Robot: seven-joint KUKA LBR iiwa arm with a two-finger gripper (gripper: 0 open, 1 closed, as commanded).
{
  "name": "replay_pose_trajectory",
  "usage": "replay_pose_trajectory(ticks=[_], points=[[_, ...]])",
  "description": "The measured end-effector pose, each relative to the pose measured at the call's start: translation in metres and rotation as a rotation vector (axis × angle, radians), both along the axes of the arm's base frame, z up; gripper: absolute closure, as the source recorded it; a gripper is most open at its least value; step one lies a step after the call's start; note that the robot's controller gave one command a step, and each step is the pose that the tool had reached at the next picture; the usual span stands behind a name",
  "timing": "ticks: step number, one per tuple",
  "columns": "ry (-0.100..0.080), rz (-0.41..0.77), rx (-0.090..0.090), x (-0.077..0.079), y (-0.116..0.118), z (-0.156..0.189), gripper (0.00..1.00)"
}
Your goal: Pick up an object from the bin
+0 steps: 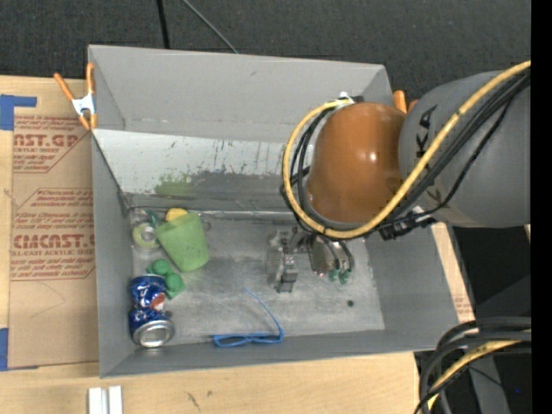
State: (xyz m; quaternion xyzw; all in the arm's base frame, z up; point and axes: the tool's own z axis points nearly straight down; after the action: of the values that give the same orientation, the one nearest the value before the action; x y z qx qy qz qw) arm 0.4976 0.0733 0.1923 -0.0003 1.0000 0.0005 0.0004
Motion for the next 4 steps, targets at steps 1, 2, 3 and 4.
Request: replay_pose_trajectory(ticks=[1,2,3,4], points=[[0.0,0.0,0.0,0.0,0.0,0.0,0.0],[-0.002,0.1,0.0,-0.016,0.027,-0.121,0.0],[-0.009,0.154,0.0,-0.016,0.026,-0.121,0.0],[-0.008,0.212,0.0,-0.016,0.025,-0.119,0.0]])
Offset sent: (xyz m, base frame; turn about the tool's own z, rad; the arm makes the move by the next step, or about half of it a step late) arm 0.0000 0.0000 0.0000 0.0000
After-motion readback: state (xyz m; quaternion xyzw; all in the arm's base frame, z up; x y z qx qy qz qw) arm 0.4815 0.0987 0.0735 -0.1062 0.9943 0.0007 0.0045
